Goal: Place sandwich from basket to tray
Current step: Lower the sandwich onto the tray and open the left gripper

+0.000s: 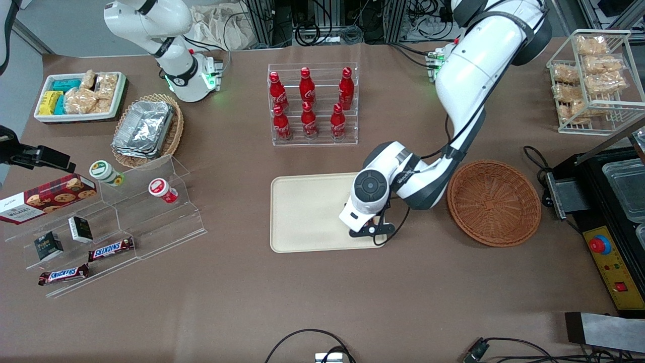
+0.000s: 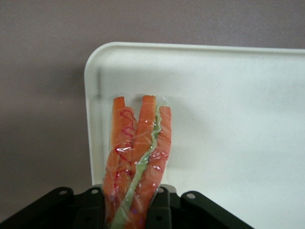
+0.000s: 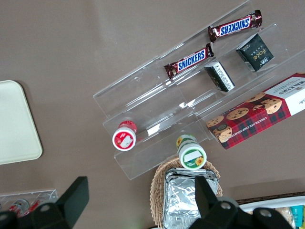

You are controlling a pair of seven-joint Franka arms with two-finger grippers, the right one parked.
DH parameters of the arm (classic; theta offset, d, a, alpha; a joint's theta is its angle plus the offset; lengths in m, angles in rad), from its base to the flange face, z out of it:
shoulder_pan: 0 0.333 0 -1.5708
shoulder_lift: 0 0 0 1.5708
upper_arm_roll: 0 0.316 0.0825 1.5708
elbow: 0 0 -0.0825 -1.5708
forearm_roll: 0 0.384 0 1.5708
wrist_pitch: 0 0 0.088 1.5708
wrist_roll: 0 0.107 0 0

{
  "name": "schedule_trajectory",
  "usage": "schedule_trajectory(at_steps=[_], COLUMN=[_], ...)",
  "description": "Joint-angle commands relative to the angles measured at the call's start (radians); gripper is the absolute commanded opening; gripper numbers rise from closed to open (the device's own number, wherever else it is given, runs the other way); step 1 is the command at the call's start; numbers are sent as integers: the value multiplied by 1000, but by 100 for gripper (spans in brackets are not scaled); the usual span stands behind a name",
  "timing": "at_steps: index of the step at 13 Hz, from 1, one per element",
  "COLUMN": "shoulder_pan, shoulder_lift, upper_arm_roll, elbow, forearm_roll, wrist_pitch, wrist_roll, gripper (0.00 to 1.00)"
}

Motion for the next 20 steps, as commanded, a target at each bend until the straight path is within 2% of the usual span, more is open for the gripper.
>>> schedule_trajectory(at_steps=[1, 6, 7, 8, 9, 12, 14, 17, 20], shoulder_pan=[-10, -16, -19, -20, -20, -17, -3, 65, 139], shoulder_lift=[26, 24, 24, 23, 23, -14, -90, -241, -414], upper_arm_roll=[1, 1, 1, 1, 1, -2, -4, -5, -5], elbow=[38, 37, 35, 37, 35, 43, 43, 29, -117], forearm_roll=[19, 30, 32, 32, 33, 16, 10, -72, -122], wrist_pitch=[3, 3, 3, 3, 0, -20, -80, -182, -172], wrist_roll=[-19, -70, -75, -82, -82, -87, -81, -52, -30], gripper=[0, 1, 23, 73, 100, 100, 100, 100, 100])
